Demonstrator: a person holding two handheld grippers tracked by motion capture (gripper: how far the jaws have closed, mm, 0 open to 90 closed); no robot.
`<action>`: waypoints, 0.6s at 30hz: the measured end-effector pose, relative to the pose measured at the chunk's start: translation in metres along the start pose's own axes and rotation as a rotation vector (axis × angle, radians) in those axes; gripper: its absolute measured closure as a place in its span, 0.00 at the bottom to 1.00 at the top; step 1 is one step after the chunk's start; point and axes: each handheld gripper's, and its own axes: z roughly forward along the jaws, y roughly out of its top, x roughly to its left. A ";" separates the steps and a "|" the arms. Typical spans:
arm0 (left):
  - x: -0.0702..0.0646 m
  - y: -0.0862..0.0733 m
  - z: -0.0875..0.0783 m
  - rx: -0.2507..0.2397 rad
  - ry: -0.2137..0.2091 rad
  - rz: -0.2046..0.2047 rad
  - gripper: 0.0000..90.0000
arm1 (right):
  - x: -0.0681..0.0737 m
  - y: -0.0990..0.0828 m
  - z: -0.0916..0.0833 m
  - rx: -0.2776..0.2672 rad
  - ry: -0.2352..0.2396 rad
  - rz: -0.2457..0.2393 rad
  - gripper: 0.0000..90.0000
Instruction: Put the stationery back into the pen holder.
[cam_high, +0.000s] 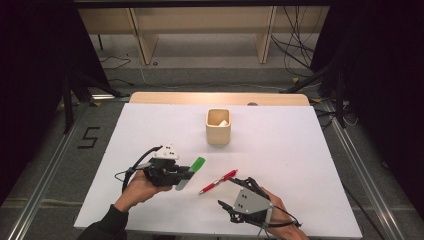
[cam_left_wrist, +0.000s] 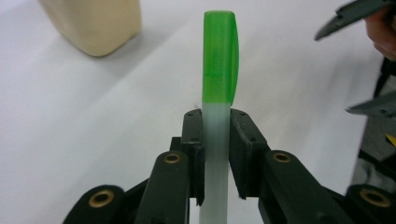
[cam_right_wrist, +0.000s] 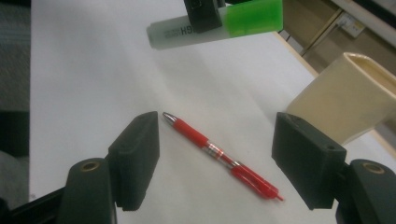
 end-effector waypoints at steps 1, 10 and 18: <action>0.001 -0.001 0.000 -0.022 0.022 -0.015 0.86 | -0.002 0.000 0.000 -0.007 0.009 0.027 0.36; 0.009 -0.003 0.000 -0.100 0.099 -0.078 0.86 | -0.014 -0.007 -0.006 -0.056 0.033 0.201 0.35; 0.015 -0.001 0.004 -0.173 0.145 -0.131 0.86 | -0.020 -0.013 -0.011 -0.074 0.036 0.300 0.32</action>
